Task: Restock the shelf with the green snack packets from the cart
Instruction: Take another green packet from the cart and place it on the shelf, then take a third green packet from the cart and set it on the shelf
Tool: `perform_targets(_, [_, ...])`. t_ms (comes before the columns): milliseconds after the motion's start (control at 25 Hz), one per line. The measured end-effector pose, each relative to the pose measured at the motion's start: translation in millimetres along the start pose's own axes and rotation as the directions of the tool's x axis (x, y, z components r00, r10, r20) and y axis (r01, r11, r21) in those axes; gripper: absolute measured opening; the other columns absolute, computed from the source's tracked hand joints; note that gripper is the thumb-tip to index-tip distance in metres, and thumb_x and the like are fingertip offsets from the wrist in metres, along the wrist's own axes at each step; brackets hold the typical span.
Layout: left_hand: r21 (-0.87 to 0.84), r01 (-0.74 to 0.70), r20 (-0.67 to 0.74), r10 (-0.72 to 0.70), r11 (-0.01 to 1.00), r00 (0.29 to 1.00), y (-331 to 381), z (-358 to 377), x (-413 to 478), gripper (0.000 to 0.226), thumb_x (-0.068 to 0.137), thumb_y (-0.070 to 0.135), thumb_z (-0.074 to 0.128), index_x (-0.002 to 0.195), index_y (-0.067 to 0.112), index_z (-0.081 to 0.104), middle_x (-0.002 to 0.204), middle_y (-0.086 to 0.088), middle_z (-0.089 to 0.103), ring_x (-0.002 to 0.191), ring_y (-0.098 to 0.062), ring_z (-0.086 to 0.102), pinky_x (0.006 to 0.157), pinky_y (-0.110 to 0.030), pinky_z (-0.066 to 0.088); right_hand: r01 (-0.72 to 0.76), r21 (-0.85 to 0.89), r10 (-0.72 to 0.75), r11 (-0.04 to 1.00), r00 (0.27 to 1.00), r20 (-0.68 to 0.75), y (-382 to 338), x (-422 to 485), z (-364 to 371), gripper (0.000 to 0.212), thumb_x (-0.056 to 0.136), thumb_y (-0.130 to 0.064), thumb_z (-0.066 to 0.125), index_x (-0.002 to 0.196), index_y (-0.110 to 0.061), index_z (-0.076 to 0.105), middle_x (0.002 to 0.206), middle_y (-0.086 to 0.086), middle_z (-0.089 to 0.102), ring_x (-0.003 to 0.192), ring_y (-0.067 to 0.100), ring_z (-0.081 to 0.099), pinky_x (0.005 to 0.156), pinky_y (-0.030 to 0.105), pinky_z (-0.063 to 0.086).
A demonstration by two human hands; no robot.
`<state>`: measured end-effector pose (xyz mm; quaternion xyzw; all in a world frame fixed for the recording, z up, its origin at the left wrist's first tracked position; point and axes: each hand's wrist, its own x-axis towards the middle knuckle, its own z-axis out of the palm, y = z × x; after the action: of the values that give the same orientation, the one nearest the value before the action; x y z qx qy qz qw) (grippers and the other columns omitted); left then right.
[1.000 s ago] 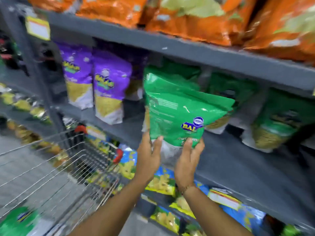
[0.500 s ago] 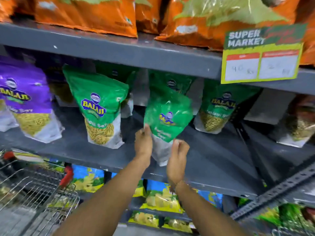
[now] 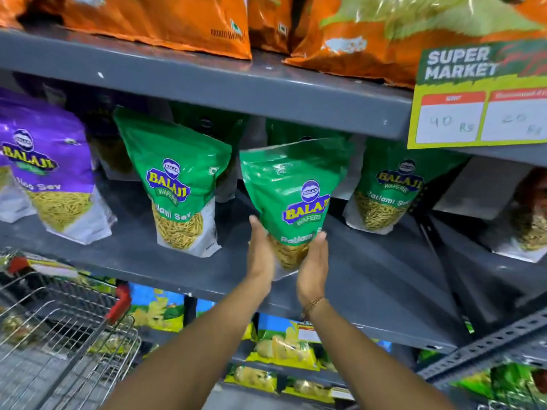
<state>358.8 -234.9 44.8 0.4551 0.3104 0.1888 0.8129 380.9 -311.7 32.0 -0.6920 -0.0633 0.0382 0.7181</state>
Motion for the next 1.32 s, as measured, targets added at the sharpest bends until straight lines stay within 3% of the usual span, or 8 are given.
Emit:
perform_targets(200, [0.043, 0.073, 0.095, -0.077, 0.996, 0.993, 31.9, 1.2, 30.8, 0.065, 0.088, 0.064, 0.02, 0.077, 0.024, 0.069, 0.089, -0.008, 0.077, 0.065, -0.015, 0.07, 0.068, -0.029, 0.054, 0.083, -0.217, -0.102, 0.973, 0.992, -0.079, 10.9, -34.9, 15.3, 0.073, 0.078, -0.062, 0.008, 0.13, -0.023, 0.041, 0.136, 0.003, 0.042, 0.129, 0.015, 0.023, 0.092, -0.003, 0.006])
perform_targets(400, [0.266, -0.109, 0.015, 0.109, 0.958, 0.994, 18.5, -50.3, 19.8, 0.066, 0.087, 0.063, 0.024, 0.105, 0.017, 0.067, 0.111, 0.0, 0.068, 0.102, -0.019, 0.061, 0.101, -0.037, 0.043, 0.018, -0.187, -0.078, 0.982, 0.945, -0.318, 19.5, -48.3, 40.7, 0.078, 0.075, -0.061, 0.019, 0.124, -0.006, 0.043, 0.125, 0.011, 0.045, 0.118, 0.02, 0.034, 0.111, 0.041, 0.024])
perform_targets(480, [0.242, -0.221, -0.028, 0.234, 0.945, 0.972, 17.8, -105.6, 4.3, 0.046, 0.097, 0.038, 0.03, 0.084, 0.016, 0.068, 0.083, 0.006, 0.073, 0.081, -0.01, 0.065, 0.089, -0.027, 0.048, -0.036, -0.172, -0.035, 0.984, 0.918, -0.395, 25.7, -77.1, 79.0, 0.08, 0.072, -0.058, 0.024, 0.109, 0.008, 0.05, 0.104, 0.012, 0.05, 0.099, 0.024, 0.043, 0.098, 0.056, 0.036])
perform_targets(640, [0.077, -0.302, -0.414, 0.305, 0.95, 0.857, 58.7, -282.0, -20.0, 0.045, 0.099, 0.021, 0.032, 0.065, 0.012, 0.06, 0.045, 0.005, 0.066, 0.045, -0.001, 0.06, 0.052, -0.012, 0.048, 0.098, -0.105, -0.079, 0.99, 0.981, 0.177, 44.6, -171.8, 207.4, 0.037, 0.081, -0.049, 0.029, 0.083, -0.017, 0.048, 0.086, 0.004, 0.046, 0.081, 0.011, 0.042, 0.082, 0.028, 0.038])
perform_targets(800, [0.002, -0.112, -0.903, 0.05, 0.994, 0.426, 41.3, -493.2, -67.8, 0.036, 0.096, 0.018, 0.034, 0.077, 0.006, 0.061, 0.076, -0.019, 0.066, 0.078, -0.025, 0.065, 0.083, -0.04, 0.052, 0.207, -0.267, 0.107, 0.941, 0.569, 0.816, 88.3, -272.8, 346.2, 0.021, 0.09, -0.034, 0.043, 0.085, -0.018, 0.054, 0.082, 0.003, 0.056, 0.077, 0.012, 0.05, 0.073, 0.021, 0.04])
perform_targets(1000, [-0.378, 0.318, -0.871, -0.45, 0.87, 0.196, -110.2, -650.3, -118.3, 0.059, 0.083, 0.043, 0.043, 0.115, -0.005, 0.053, 0.123, -0.032, 0.056, 0.109, -0.046, 0.055, 0.093, -0.053, 0.048, 0.379, -0.596, 0.586, 0.708, 0.156, 0.795, 218.0, -382.1, 449.5, 0.035, 0.087, -0.02, 0.054, 0.112, 0.004, 0.051, 0.118, 0.028, 0.059, 0.111, 0.039, 0.055, 0.092, 0.044, 0.044])
perform_targets(1200, [-0.673, 0.308, -0.598, -0.74, 0.672, 0.307, -152.0, -669.2, -119.7, 0.042, 0.098, 0.032, 0.033, 0.075, 0.003, 0.052, 0.061, -0.015, 0.055, 0.036, -0.017, 0.057, 0.042, -0.019, 0.042, 0.532, -0.754, 0.816, 0.385, 0.186, 0.548, 317.9, -414.8, 444.1, 0.044, 0.086, -0.028, 0.053, 0.12, -0.002, 0.046, 0.128, 0.027, 0.052, 0.119, 0.042, 0.049, 0.098, 0.043, 0.042])
perform_targets(1320, [-0.668, 0.28, -0.659, -0.723, 0.689, 0.207, -163.5, -664.8, -114.4, 0.057, 0.092, 0.044, 0.041, 0.12, -0.005, 0.051, 0.108, -0.023, 0.062, 0.094, -0.031, 0.066, 0.072, -0.032, 0.053, 0.541, -0.772, 0.835, 0.334, 0.21, 0.509, 331.4, -410.1, 432.7, 0.04, 0.087, -0.026, 0.049, 0.12, -0.002, 0.045, 0.128, 0.025, 0.055, 0.117, 0.04, 0.052, 0.097, 0.04, 0.045])
